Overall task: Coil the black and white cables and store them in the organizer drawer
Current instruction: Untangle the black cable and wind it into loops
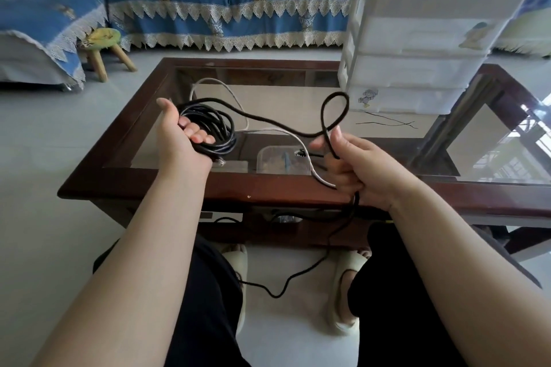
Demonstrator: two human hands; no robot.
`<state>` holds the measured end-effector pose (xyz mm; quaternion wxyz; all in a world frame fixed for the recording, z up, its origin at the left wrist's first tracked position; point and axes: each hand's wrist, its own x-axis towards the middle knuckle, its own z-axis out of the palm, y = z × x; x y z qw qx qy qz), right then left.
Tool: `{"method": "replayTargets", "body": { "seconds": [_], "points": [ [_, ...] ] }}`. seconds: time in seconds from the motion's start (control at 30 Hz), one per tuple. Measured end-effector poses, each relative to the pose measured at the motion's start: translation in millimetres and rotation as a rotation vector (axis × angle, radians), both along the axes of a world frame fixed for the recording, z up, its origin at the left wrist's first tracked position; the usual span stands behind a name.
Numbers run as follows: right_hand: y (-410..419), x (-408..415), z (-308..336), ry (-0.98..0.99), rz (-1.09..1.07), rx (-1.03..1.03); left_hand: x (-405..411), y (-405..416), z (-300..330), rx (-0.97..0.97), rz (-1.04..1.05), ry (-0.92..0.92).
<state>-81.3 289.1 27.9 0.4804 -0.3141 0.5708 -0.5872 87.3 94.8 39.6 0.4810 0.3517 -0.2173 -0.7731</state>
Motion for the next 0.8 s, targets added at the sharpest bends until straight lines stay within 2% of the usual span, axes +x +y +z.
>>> {"method": "replayTargets", "body": {
  "seconds": [0.07, 0.13, 0.17, 0.33, 0.63, 0.67, 0.7, 0.77, 0.8],
  "points": [
    [-4.3, 0.1, -4.1, 0.330, -0.284, 0.006, -3.8, 3.1, -1.2, -0.047, -0.069, -0.069],
    [-9.1, -2.4, -7.2, 0.723, -0.509, 0.139, -8.3, 9.7, -3.5, -0.109, -0.161, -0.127],
    [-10.5, -3.1, -7.3, 0.785, -0.585, 0.168, -11.1, 13.8, -4.9, -0.134, -0.197, -0.157],
    [-15.5, -3.0, 0.0, 0.691, -0.833, 0.120, -22.7, 23.6, -10.5, -0.139, -0.217, -0.257],
    [-3.5, 2.0, 8.7, 0.840, -0.825, -0.093, -27.0, 13.6, -10.2, -0.003, -0.186, -0.325],
    [-4.3, 1.5, 10.2, 0.795, -0.801, -0.113, -27.1, 11.2, -11.8, 0.011, -0.166, -0.326],
    [-4.9, 0.0, 12.0, 0.657, -0.765, -0.163, -26.4, 9.0, -11.8, 0.027, -0.142, -0.317],
    [-0.4, -10.4, 17.9, 0.172, -0.621, -0.299, -24.7, -0.3, -14.8, 0.058, -0.072, -0.308],
    [5.4, -19.9, 19.6, -0.116, -0.478, -0.359, -22.8, -5.3, -16.3, 0.068, -0.047, -0.312]
  ]
}}
